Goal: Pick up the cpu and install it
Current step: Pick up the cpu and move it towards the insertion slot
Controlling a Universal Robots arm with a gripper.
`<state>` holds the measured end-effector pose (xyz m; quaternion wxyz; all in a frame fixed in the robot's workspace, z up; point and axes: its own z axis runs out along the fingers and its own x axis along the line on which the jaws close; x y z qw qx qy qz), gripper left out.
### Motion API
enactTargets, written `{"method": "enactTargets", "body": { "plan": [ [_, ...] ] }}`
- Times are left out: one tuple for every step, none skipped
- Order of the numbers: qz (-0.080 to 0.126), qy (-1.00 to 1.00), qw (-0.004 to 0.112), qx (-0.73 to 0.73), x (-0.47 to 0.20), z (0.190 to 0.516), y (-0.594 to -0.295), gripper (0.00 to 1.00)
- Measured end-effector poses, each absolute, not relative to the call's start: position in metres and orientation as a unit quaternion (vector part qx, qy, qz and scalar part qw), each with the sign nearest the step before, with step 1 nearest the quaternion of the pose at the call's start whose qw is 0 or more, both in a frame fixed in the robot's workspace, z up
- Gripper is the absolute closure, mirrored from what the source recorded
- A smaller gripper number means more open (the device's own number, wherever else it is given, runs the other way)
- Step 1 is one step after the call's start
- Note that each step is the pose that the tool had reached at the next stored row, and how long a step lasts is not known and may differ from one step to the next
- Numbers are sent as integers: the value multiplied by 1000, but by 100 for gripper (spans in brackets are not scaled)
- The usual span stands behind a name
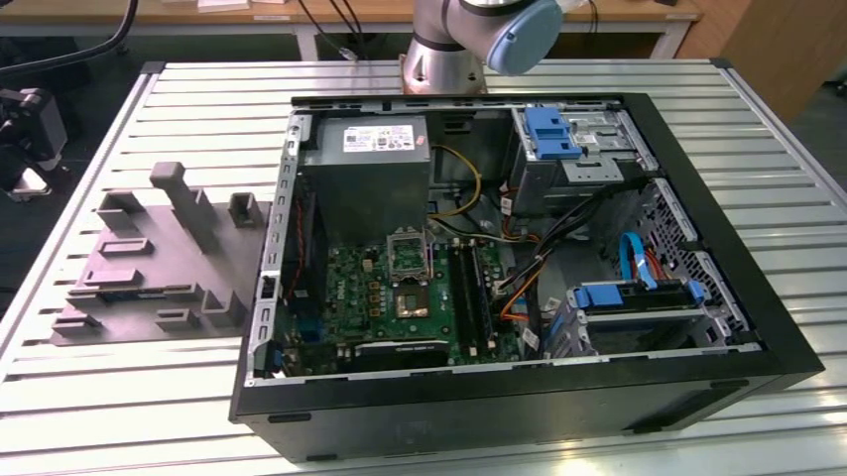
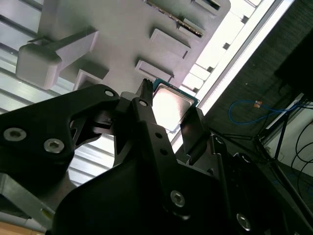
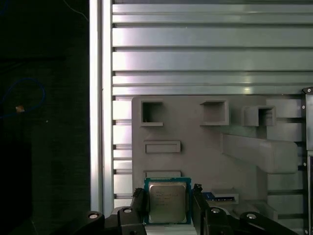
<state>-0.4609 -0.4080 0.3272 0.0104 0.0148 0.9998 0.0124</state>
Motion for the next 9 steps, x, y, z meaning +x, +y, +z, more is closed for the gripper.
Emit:
{"method": "enactTargets", "body": {
  "plan": [
    [12, 1000, 10, 15, -461, 328, -408, 53],
    [13, 1000, 10, 15, -461, 328, -408, 53],
    [12, 1000, 10, 15, -461, 329, -408, 53],
    [12, 1000, 10, 15, -461, 330, -408, 53],
    [12, 1000, 10, 15, -461, 330, -408, 53],
    [12, 1000, 10, 15, -461, 331, -408, 53],
    [12, 1000, 10, 15, -461, 331, -408, 53],
    [12, 1000, 10, 15, -461, 332, -408, 53],
    [12, 1000, 10, 15, -461, 332, -408, 53]
  ]
}}
